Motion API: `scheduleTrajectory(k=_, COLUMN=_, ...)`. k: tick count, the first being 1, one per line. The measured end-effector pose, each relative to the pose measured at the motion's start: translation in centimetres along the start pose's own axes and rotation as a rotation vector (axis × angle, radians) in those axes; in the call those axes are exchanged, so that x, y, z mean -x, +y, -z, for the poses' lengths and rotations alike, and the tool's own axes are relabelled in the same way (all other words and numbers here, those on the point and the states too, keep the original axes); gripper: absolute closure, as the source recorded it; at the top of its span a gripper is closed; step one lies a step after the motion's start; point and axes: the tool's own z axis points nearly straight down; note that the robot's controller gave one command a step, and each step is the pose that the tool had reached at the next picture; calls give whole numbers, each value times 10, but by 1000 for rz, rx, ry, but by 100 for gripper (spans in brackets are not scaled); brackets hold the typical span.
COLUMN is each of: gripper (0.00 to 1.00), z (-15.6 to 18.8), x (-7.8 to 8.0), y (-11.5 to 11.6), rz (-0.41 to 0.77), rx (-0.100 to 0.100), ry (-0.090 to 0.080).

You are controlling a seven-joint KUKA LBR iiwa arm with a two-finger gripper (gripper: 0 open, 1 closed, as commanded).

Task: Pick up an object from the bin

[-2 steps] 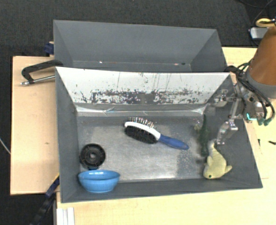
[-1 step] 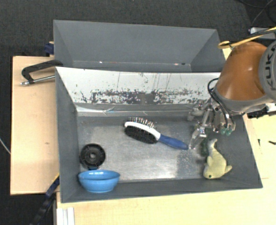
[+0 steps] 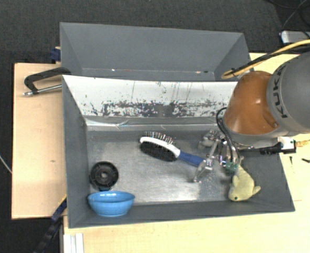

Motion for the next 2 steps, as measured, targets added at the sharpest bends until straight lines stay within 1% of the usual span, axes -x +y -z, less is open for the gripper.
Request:
scheduleTrajectory(k=1, gripper=100, z=2, x=2, y=-1, rz=-1, rx=-1, ry=-6)
scheduleTrajectory(k=2, gripper=100, z=132, x=-9, y=20, rz=284, rx=-1, ry=-17)
